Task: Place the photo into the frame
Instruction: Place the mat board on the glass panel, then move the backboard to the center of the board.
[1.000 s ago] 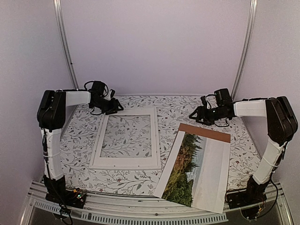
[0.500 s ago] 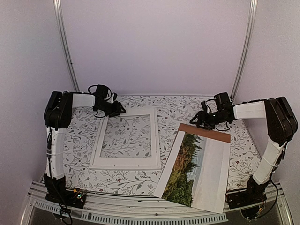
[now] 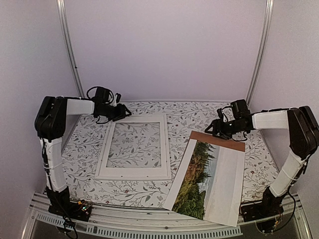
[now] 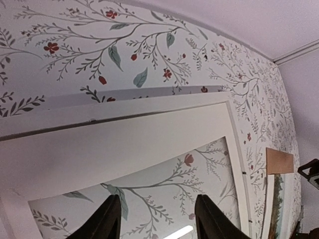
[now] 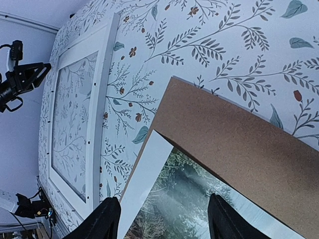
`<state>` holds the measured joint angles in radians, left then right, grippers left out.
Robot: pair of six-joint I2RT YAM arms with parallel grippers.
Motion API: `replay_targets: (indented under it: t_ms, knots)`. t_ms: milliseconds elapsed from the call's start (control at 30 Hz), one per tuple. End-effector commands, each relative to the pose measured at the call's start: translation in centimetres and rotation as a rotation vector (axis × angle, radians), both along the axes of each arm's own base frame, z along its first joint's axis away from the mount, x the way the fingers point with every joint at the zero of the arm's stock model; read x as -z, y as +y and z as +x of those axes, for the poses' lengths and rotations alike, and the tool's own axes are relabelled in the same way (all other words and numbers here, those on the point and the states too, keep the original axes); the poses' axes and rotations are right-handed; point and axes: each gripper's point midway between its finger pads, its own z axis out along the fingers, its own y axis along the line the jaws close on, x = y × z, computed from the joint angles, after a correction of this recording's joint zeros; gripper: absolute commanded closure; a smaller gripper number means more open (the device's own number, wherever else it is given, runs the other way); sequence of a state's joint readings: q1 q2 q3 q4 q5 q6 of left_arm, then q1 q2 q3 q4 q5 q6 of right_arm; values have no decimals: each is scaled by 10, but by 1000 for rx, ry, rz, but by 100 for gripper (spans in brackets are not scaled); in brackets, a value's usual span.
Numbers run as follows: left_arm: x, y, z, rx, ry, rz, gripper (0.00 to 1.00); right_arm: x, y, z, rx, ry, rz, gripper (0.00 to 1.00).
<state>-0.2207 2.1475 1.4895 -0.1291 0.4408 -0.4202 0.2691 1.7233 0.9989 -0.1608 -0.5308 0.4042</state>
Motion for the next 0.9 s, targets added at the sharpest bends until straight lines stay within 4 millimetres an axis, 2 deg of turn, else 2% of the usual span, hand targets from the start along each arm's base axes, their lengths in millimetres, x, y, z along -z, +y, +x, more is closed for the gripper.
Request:
replay_targets:
  t_ms: [0, 200, 267, 333, 400, 533, 600, 667, 700, 767, 867]
  knots:
    - [-71, -15, -9, 41, -156, -91, 48, -13, -20, -5, 63, -54, -91, 36]
    - [-100, -31, -54, 105, -193, -99, 48, -8, -46, -33, 110, -17, -206, 34]
    - [-101, -39, -74, 132, -191, -95, 47, -8, -61, -44, 159, 19, -261, 33]
    - [-104, -52, -94, 168, -188, -92, 47, -7, -74, -57, 193, 60, -299, 32]
    - [-105, -73, -118, 221, -183, -70, 45, -2, -86, -68, 225, 99, -324, 32]
    - [-94, -108, -160, 301, -143, -19, 37, 3, -108, -84, 287, 129, -337, 31]
    - [-88, -123, -180, 327, -118, -13, 28, 1, -117, -89, 322, 128, -325, 28]
    - [-82, -138, -198, 352, -104, -3, 4, 1, -123, -95, 353, 127, -327, 26]
    - [-79, -148, -208, 367, -99, 5, 1, 1, -126, -99, 368, 122, -330, 25]
    - [-73, -168, -227, 410, -95, 19, 0, 2, -128, -105, 391, 124, -322, 22]
    - [-62, -202, -256, 486, -107, 60, 0, 1, -121, -108, 392, 115, -261, 18]
